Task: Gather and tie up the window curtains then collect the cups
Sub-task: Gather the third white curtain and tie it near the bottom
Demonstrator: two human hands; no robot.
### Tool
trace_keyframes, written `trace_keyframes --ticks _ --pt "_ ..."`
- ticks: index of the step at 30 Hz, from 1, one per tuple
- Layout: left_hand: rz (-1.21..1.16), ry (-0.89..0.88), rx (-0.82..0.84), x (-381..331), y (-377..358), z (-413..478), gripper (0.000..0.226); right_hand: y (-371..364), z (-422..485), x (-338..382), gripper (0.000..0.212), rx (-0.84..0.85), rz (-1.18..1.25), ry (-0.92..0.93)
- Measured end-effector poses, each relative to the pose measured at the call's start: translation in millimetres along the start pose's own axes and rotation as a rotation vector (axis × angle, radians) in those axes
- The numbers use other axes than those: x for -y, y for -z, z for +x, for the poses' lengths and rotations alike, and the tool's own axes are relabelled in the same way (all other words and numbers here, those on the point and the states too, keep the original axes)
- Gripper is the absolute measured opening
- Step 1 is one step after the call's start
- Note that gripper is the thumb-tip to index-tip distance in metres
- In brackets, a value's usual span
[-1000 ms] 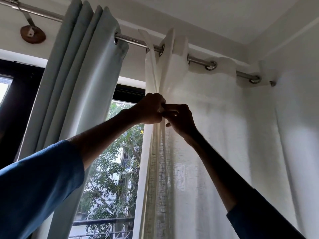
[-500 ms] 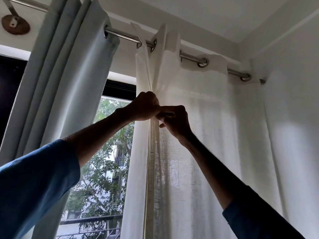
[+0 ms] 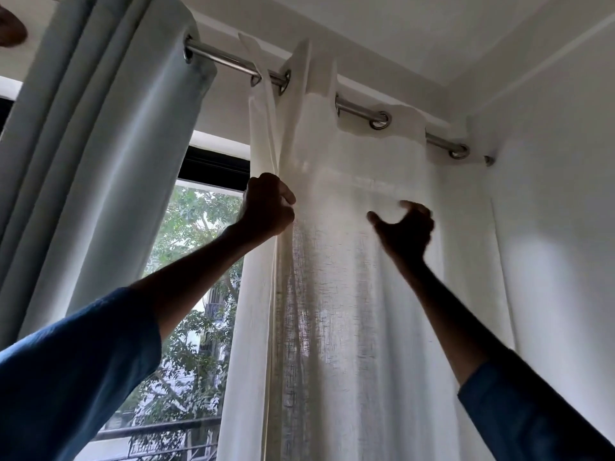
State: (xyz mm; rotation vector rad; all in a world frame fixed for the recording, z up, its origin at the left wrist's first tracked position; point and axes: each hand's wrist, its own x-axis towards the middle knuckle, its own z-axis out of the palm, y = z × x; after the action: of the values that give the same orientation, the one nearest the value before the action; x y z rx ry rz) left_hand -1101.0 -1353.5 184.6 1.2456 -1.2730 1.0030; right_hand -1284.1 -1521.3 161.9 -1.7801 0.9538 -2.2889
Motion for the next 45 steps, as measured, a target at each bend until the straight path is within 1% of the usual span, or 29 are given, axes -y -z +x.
trace_keyframes --ticks 2,3,4,5,7,9,11,16,18,19,21,22,25,29,32,34,36,37,38,40,41,45 --pt "-0.007 -0.013 0.011 3 1 0 0.022 5 24 -19 0.106 0.018 -0.006 -0.234" --pt "-0.013 -0.016 0.016 5 1 0 0.022 7 32 -25 0.116 0.053 0.034 -0.331" --pt "-0.013 -0.024 0.019 6 1 0 0.021 8 35 -29 0.115 0.103 0.076 -0.393" --pt "-0.011 -0.034 0.021 8 1 0 0.02 7 35 -31 0.107 0.163 0.109 -0.418" --pt "-0.01 -0.051 0.024 11 2 0 0.019 1 32 -29 0.089 0.246 0.135 -0.38" --pt "-0.013 -0.062 0.027 14 2 -1 0.018 -10 27 -23 0.084 0.271 0.133 -0.296" --pt "-0.004 -0.065 0.035 15 5 0 0.018 -21 23 -16 0.084 0.23 0.108 -0.232" --pt "0.004 -0.07 0.042 12 12 0 0.018 -41 32 -17 0.075 0.142 0.127 -0.262" --pt "0.005 -0.075 0.045 11 14 0 0.019 -44 35 -21 0.068 0.103 0.109 -0.248" --pt "0.007 -0.079 0.049 10 15 0 0.02 -44 36 -21 0.074 0.095 0.081 -0.24" --pt "0.018 -0.089 0.056 9 16 -1 0.021 -43 35 -19 0.103 0.072 -0.013 -0.231" --pt "0.027 -0.093 0.059 9 16 -1 0.02 -42 33 -18 0.114 0.063 -0.038 -0.24" --pt "0.054 -0.105 0.054 9 12 -1 0.019 -36 34 -21 0.136 0.097 -0.035 -0.302" --pt "0.104 -0.103 0.058 17 -1 -2 0.021 -32 39 -29 0.146 0.133 -0.031 -0.36" --pt "0.167 -0.125 0.075 16 -11 -3 0.019 -40 45 -41 0.147 0.094 -0.011 -0.373" --pt "0.171 -0.119 0.078 15 -15 -3 0.019 -46 48 -47 0.142 0.067 0.002 -0.383" --pt "0.181 -0.122 0.075 16 -18 -4 0.02 -50 49 -50 0.129 0.067 0.009 -0.396" --pt "0.184 -0.133 0.067 16 -20 -4 0.02 -50 48 -51 0.118 0.061 0.017 -0.391" --pt "0.187 -0.13 0.072 15 -19 -5 0.02 -49 47 -53 0.102 0.046 0.037 -0.381" --pt "0.179 -0.142 0.068 16 -19 -5 0.02 -48 46 -57 0.063 -0.014 0.084 -0.335" --pt "0.182 -0.16 0.061 18 -19 -5 0.02 -48 45 -59 0.049 -0.039 0.105 -0.313" --pt "0.202 -0.162 0.066 22 -21 -3 0.021 -46 39 -56 0.017 -0.078 0.135 -0.272"
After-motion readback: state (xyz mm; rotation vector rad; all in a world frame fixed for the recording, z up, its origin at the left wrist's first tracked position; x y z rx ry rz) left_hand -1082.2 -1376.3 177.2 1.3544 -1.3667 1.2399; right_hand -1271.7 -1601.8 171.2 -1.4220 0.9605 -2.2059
